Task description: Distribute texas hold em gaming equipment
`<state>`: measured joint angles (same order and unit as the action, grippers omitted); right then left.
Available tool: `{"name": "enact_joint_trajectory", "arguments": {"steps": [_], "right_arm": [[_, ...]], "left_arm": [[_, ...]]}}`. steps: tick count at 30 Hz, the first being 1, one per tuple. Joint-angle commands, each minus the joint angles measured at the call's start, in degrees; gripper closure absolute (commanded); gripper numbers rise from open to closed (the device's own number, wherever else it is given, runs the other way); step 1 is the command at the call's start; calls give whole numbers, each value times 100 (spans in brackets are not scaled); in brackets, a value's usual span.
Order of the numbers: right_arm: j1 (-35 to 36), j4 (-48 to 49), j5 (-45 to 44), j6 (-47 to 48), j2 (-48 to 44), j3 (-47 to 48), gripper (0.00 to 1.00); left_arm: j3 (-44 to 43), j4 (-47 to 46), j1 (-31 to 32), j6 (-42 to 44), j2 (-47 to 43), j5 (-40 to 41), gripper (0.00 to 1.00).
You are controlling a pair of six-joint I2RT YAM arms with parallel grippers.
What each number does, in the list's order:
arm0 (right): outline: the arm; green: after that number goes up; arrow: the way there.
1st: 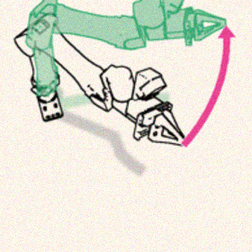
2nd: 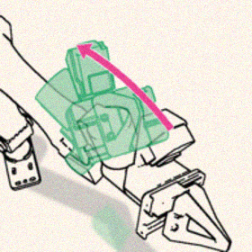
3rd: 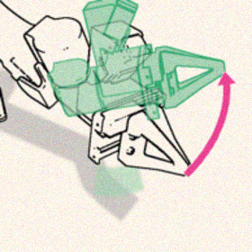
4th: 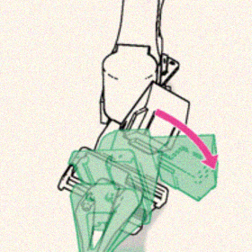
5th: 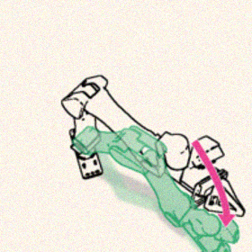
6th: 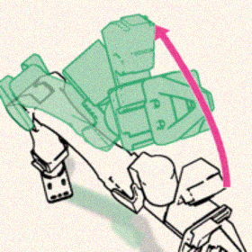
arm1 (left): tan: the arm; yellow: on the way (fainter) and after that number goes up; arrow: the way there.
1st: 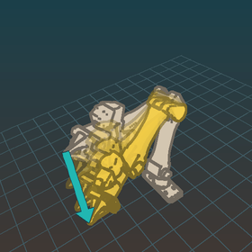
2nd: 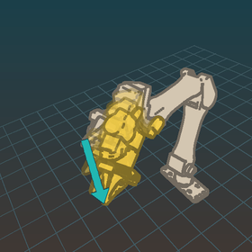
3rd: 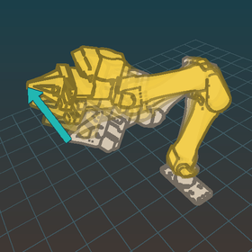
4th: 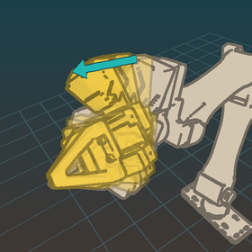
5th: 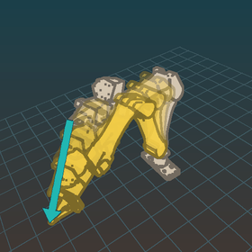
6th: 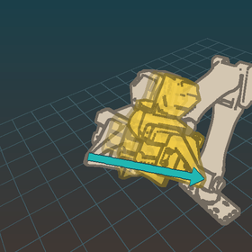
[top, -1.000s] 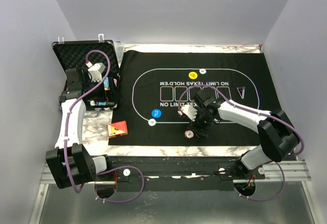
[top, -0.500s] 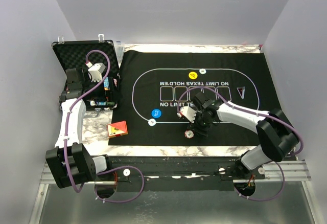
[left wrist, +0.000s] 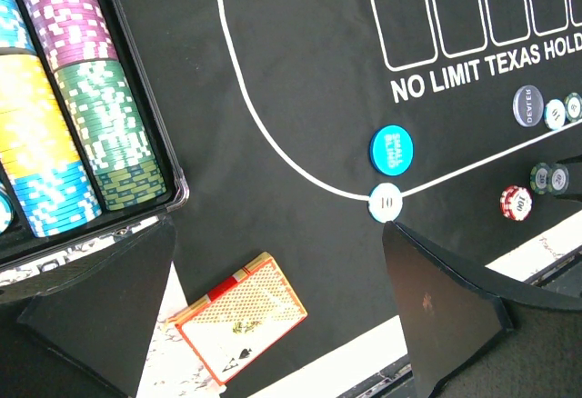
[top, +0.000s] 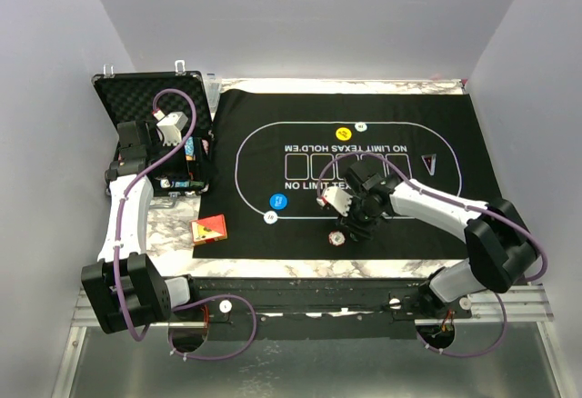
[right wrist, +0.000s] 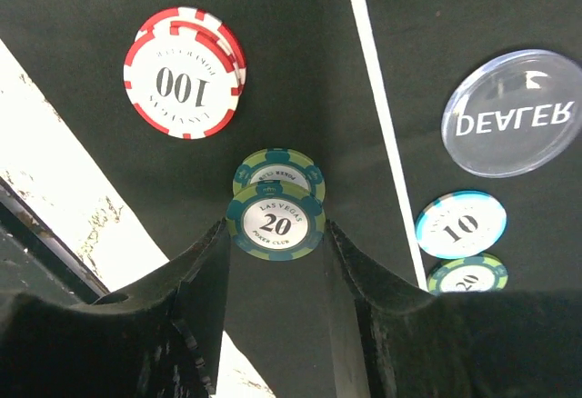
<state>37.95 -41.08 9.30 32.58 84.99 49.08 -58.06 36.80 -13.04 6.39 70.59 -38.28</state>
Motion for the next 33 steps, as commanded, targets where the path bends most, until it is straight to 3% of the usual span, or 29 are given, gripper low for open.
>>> {"name": "enact_joint_trajectory", "arguments": {"steps": [1,10,18,26,33], "right_arm": [[46,-204,98,-45,-129,374,60],[195,138,335,-229,744,1601,62],[897,495,354,-475,1848,2647,63],[1482,680,7,-524,2754,3331,63],[1570,716,-91,-551,3096,3625,63]], "left_arm": [[-135,71,9,-15,32,-136,1],[-179,91,9,-49,73,-199,1],[-179,104,3,-33,108,-229,1],[-214,151,-84,-49,157,-304,1],[-188,150,-122,-33,131,-308,1]]}}
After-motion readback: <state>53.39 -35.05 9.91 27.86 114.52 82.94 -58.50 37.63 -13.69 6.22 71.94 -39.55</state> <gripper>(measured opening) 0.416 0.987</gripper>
